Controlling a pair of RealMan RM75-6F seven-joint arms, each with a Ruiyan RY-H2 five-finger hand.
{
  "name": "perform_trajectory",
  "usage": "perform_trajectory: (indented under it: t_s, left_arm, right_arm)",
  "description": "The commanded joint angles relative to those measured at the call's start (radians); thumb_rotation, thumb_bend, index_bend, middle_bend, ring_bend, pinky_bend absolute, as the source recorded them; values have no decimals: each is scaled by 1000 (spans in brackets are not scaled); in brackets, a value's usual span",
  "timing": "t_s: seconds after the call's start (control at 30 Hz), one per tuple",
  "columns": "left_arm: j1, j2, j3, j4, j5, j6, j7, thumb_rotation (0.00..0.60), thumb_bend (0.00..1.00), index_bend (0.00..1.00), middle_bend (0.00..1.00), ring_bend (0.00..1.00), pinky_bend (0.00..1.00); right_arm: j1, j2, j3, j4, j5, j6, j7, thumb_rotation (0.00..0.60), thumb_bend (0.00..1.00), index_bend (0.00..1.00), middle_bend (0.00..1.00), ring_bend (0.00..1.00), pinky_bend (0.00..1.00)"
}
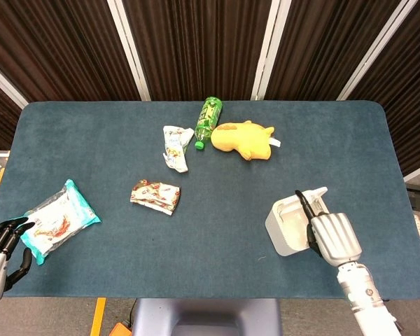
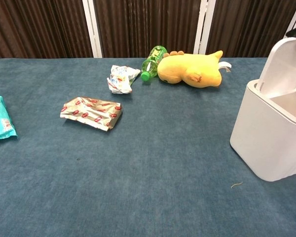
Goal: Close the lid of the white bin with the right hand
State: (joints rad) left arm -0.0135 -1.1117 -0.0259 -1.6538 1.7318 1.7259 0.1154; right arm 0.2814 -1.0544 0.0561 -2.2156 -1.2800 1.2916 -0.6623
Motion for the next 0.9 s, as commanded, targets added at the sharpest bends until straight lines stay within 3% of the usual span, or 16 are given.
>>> perform_trajectory:
  t_s: [0.03,0.23,0.4,0.9]
  left_arm:
    - [0,0,-1,1,-3,0,-4,600,547,261,229,227,371]
    - [2,0,-2,3,1,5,-9,600,546,261,229,227,371]
    - [1,-1,-4,6,-1,5,-14,600,547,261,229,227,372]
    - [2,-1,-5,6,-3,5,-17,600,547,261,230,227,372]
  right_arm:
    - [-46,37,-61,17,-103,26,62,600,852,136,790,720,826]
    - [-113,66,-144,89,-270,70,173,600,853,151,791,722,829]
    - [-147,72,-187,161,-347,86,251,600,853,151,790,722,830]
    - [-178,70,-204,244,-363,68,349,600,853,151,790,722,830]
